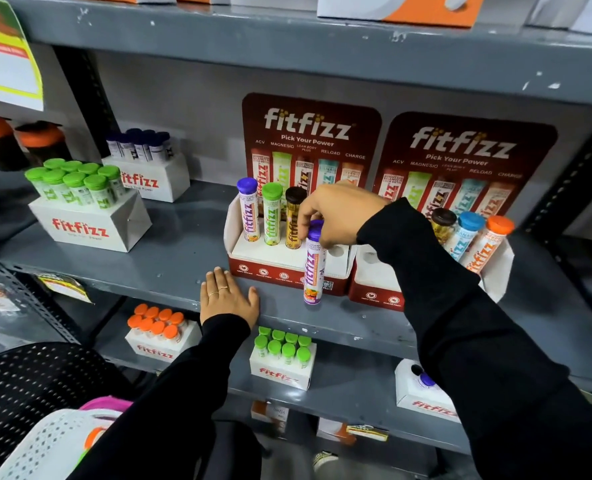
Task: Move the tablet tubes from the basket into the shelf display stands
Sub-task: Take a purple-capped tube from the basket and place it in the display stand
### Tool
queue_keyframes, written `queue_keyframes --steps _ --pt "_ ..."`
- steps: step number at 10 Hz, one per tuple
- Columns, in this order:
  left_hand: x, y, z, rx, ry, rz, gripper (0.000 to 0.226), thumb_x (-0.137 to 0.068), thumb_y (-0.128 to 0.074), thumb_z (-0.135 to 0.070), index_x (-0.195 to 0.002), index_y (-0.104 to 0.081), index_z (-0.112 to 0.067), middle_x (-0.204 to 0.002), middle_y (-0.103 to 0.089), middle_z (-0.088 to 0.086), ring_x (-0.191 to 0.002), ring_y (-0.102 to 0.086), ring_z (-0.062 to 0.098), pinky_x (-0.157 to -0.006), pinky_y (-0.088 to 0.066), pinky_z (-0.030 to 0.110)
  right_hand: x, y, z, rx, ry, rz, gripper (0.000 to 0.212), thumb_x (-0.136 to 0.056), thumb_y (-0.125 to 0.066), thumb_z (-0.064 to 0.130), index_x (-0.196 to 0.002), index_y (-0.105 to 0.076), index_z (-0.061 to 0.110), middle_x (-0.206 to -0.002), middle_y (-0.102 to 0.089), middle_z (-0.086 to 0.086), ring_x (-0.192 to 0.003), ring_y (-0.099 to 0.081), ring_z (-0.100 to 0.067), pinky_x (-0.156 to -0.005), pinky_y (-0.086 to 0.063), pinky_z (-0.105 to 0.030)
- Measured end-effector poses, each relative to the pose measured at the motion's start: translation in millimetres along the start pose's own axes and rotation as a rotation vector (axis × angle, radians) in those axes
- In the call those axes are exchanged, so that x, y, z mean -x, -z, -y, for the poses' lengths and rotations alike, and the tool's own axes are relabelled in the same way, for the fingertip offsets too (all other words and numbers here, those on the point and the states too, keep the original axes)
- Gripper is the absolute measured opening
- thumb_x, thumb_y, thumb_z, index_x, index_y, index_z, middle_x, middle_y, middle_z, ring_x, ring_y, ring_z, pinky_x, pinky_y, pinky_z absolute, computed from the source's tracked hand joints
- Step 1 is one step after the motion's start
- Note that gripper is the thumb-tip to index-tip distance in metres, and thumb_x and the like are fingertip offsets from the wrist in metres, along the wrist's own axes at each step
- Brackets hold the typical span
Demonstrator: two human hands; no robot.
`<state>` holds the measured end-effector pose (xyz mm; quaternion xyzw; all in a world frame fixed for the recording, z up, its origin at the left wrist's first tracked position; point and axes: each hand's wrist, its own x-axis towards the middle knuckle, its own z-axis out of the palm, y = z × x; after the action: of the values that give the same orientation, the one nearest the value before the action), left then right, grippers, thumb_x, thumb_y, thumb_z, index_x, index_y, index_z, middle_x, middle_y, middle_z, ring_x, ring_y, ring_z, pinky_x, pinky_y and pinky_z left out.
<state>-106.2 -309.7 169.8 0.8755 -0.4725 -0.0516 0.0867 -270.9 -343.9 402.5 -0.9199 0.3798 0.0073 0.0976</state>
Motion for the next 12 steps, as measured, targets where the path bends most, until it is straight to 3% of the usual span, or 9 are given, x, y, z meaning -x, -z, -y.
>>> queue_keyframes --steps 2,3,4,5,7,8,9,10,12 --pt "0.5 0.8 -1.2 -0.028 0.007 0.018 0.069 -0.095 -0.019 -0.047 -0.146 -0.009 -0.001 -0.157 -0.007 0.015 -0.144 -0.004 0.029 -0.119 -0.002 0.039 5.1 4.5 -16.8 0.015 -0.045 -0.015 0.027 -0.083 -0.065 -0.003 -0.101 -0.072 0.015 -0.114 -0.068 -0.004 -0.101 -0.059 -0.019 -0.086 -0.053 -0.034" --pt "0.8 1.1 -1.8 -0.038 0.008 0.019 0.069 -0.095 -0.018 -0.046 -0.146 -0.009 -0.001 -0.157 -0.007 0.015 -0.144 -0.004 0.028 -0.119 -0.003 0.039 10.2 9.0 -25.4 -0.022 -0.066 -0.008 0.019 -0.081 -0.072 0.008 -0.099 -0.072 0.012 -0.104 -0.067 -0.002 -0.1 -0.06 -0.019 -0.08 -0.049 -0.031" --pt "1.0 1.9 -1.7 -0.042 0.012 0.026 0.069 -0.095 -0.018 -0.046 -0.146 -0.008 -0.001 -0.157 -0.007 0.015 -0.144 -0.004 0.028 -0.119 -0.003 0.039 12.8 12.2 -36.4 -0.028 -0.083 -0.084 0.017 -0.081 -0.073 0.014 -0.098 -0.072 0.014 -0.103 -0.065 -0.001 -0.104 -0.055 -0.018 -0.084 -0.044 -0.03" --pt "1.0 2.1 -1.7 -0.04 0.013 0.024 0.068 -0.095 -0.019 -0.046 -0.146 -0.009 -0.001 -0.157 -0.007 0.015 -0.144 -0.004 0.028 -0.119 -0.002 0.039 15.8 15.9 -49.4 -0.083 -0.146 -0.173 0.032 -0.078 -0.076 0.013 -0.109 -0.068 0.015 -0.113 -0.067 -0.005 -0.109 -0.059 -0.021 -0.09 -0.047 -0.031" --pt "0.5 1.9 -2.0 -0.041 0.018 0.02 0.068 -0.095 -0.018 -0.047 -0.146 -0.009 -0.002 -0.157 -0.007 0.015 -0.144 -0.005 0.028 -0.119 -0.004 0.039 26.4 30.7 -67.6 -0.182 -0.263 -0.37 0.031 -0.083 -0.071 0.015 -0.114 -0.07 0.013 -0.119 -0.069 -0.006 -0.099 -0.059 -0.014 -0.082 -0.04 -0.02" --pt "0.6 1.8 -2.5 -0.042 0.016 0.02 0.068 -0.095 -0.018 -0.047 -0.146 -0.009 -0.002 -0.157 -0.007 0.014 -0.144 -0.005 0.028 -0.119 -0.004 0.039 27.5 34.7 -72.5 -0.18 -0.35 -0.432 0.034 -0.089 -0.065 0.014 -0.122 -0.064 0.011 -0.131 -0.063 -0.007 -0.12 -0.056 -0.02 -0.098 -0.042 -0.025" --pt "-0.2 0.8 -2.4 -0.037 0.016 0.01 0.068 -0.095 -0.02 -0.047 -0.146 -0.01 -0.002 -0.157 -0.008 0.015 -0.144 -0.006 0.028 -0.119 -0.004 0.039 21.9 28.3 -76.9 -0.155 -0.421 -0.428 0.034 -0.091 -0.062 0.013 -0.125 -0.062 0.009 -0.134 -0.059 -0.01 -0.126 -0.051 -0.025 -0.107 -0.039 -0.031" --pt "-0.3 -0.4 -1.5 -0.021 0.015 -0.008 0.068 -0.095 -0.024 -0.045 -0.145 -0.013 -0.001 -0.156 -0.011 0.015 -0.144 -0.008 0.029 -0.119 -0.005 0.04 17.0 13.0 -81.1 -0.209 -0.495 -0.414 0.036 -0.091 -0.062 0.009 -0.127 -0.06 0.008 -0.136 -0.054 -0.016 -0.129 -0.045 -0.031 -0.11 -0.037 -0.035" --pt "-0.9 -1.6 -1.2 -0.015 0.017 -0.018 0.068 -0.095 -0.024 -0.045 -0.145 -0.013 -0.001 -0.156 -0.012 0.015 -0.144 -0.008 0.029 -0.119 -0.006 0.039 14.7 -3.0 -85.7 -0.249 -0.474 -0.416 0.035 -0.094 -0.057 0.004 -0.128 -0.059 0.005 -0.135 -0.054 -0.018 -0.13 -0.041 -0.033 -0.11 -0.036 -0.038"
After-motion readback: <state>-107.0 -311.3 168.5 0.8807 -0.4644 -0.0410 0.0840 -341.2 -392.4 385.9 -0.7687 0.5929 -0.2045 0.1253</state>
